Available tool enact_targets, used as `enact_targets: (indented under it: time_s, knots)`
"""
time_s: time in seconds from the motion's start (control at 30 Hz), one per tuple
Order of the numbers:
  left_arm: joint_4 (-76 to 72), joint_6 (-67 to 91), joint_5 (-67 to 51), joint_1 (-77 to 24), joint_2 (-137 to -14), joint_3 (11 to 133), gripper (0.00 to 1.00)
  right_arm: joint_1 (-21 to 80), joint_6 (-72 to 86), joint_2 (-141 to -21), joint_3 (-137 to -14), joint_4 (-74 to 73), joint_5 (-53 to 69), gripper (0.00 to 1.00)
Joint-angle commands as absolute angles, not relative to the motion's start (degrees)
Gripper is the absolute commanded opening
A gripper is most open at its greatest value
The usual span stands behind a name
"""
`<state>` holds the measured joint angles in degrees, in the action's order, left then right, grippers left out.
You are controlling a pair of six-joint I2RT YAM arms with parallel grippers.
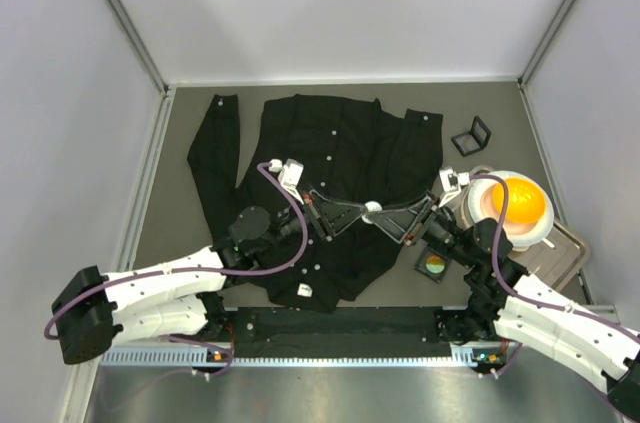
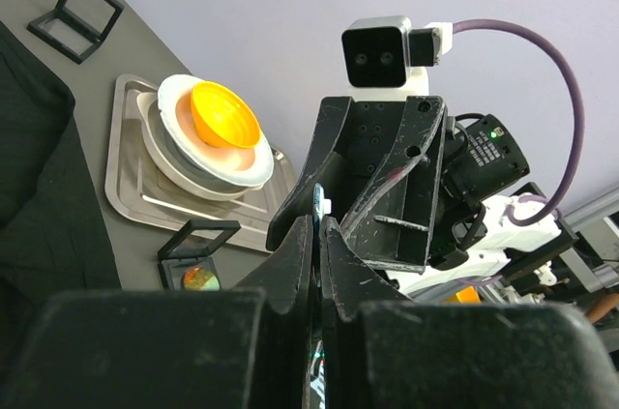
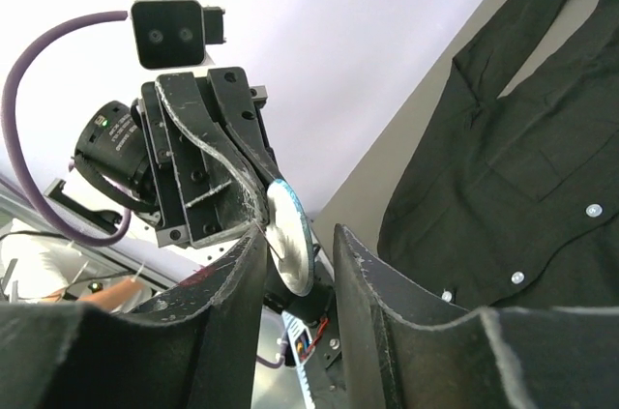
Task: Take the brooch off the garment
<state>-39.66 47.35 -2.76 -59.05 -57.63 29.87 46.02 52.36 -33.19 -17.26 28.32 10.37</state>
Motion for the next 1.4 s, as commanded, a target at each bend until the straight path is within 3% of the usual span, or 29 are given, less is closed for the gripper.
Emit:
enact_targets:
  time_s: [0.0, 0.4, 0.63, 0.93, 1.0, 1.03, 1.1, 1.37]
  knots:
    - [-40.7, 44.7, -4.0, -60.7, -57.3, 31.8, 0.0, 46.1, 53.4, -33.8, -16.8, 31.6, 7.1, 0.32]
    - [-37.4, 40.3, -2.3, -61.5, -55.6, 33.3, 0.0, 46.1, 57.3, -34.7, -14.7, 33.0, 8.1, 0.23]
    - [-37.3, 40.5, -4.6, -61.5, -54.1, 33.2, 0.0, 46.1, 57.4, -32.7, -13.0, 32.2, 6.8, 0.0]
    - [-40.4, 41.6, -3.3, -61.5, -49.7, 28.6, 0.0, 45.8, 59.9, -29.5, -8.5, 36.2, 9.3, 0.0]
    - [-38.4, 41.1, -3.7, -61.5, -49.7, 29.6, 0.0, 45.7, 59.7, -28.2, -8.2, 35.0, 9.8, 0.07]
    - [-37.4, 40.7, -3.8, -61.5, -49.9, 30.1, 0.0, 45.7, 59.2, -27.7, -8.1, 34.7, 10.5, 0.19]
    - [-35.5, 40.3, -3.8, -61.5, -50.2, 31.1, 0.0, 45.7, 58.5, -26.7, -8.0, 32.3, 10.8, 0.27]
    - [-32.3, 39.1, -3.4, -61.6, -51.1, 32.6, 0.0, 45.7, 52.7, -23.8, -11.2, 24.6, 14.4, 0.4]
